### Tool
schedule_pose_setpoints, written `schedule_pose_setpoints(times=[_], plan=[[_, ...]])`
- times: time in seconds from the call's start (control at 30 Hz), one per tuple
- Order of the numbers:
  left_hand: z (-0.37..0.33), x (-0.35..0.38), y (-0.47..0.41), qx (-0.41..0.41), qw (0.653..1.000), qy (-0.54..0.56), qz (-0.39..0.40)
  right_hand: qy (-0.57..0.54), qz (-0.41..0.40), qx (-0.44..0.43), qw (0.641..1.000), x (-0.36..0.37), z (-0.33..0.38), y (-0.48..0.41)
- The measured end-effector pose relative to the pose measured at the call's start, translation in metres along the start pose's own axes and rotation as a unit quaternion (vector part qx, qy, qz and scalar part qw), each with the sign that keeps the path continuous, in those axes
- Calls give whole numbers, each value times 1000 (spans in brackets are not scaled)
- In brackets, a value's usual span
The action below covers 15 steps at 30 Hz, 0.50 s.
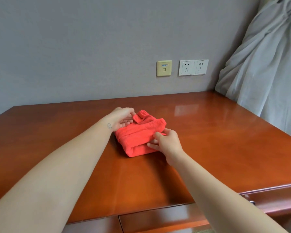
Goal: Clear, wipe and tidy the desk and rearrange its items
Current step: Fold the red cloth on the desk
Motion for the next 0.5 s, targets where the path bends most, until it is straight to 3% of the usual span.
schedule_pose_setpoints(times=[0.13,0.33,0.5], plan=[[-4,17,-4,19,998,-63,-1,7,-28,17,999,-20,7,-2],[-7,22,-4,14,998,-58,-5,228,-79,-60,969,-40,28,-19],[-9,41,-4,36,996,-34,78,186,-79,-29,979,-55,24,-30]])
Point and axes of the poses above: each hand's wrist, its own y-axis away from the middle knuckle, its own x-axis out of the palm, z = x × y, the point moved 8 cm from there along -y, towards the middle knuckle, and after that the axes turned 9 degrees about -z, right-handed, at the moved point
